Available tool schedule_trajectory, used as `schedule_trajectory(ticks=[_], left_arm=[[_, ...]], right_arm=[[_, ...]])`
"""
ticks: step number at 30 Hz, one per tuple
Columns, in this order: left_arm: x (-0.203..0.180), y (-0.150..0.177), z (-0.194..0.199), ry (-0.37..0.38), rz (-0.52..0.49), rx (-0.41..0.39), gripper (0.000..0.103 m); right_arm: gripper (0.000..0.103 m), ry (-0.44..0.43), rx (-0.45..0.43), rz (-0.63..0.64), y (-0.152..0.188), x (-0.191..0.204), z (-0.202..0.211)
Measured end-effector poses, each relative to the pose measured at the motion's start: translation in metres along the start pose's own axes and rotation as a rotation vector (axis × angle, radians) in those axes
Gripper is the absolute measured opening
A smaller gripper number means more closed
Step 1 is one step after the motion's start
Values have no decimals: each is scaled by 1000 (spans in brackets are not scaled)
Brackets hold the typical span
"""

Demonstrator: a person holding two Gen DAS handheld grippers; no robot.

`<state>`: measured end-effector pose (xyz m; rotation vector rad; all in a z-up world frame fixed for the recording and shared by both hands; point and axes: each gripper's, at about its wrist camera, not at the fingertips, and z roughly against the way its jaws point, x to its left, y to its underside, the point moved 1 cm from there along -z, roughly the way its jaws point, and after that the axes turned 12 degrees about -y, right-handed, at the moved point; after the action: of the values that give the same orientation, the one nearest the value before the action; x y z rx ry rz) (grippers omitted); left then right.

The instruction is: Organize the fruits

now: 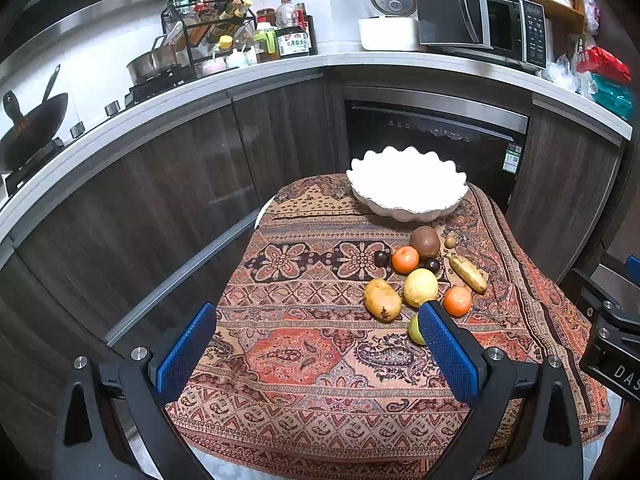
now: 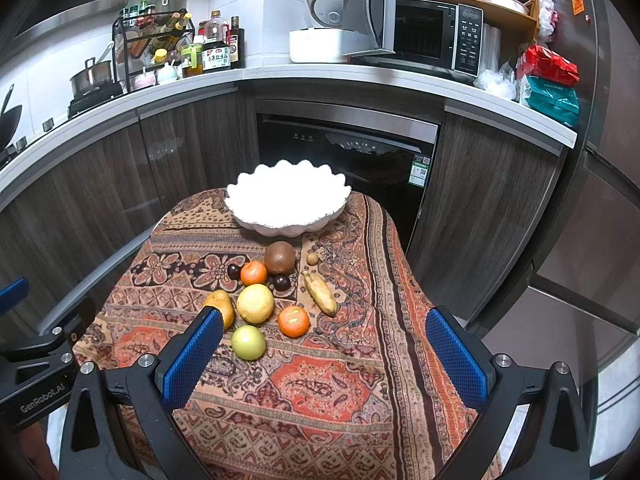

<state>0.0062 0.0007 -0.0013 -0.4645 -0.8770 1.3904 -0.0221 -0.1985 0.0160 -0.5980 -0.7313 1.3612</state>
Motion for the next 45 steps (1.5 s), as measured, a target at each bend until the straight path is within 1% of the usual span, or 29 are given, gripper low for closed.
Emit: schedule_trajectory(ticks=[32,45], left_arm=[[-1,2,4,0,-4,4,103],[-9,4,-7,14,-22,26,103]], right_arm=[[103,-5,7,-11,4,-3,-3],[103,3,17,-19,6,-6,-10]])
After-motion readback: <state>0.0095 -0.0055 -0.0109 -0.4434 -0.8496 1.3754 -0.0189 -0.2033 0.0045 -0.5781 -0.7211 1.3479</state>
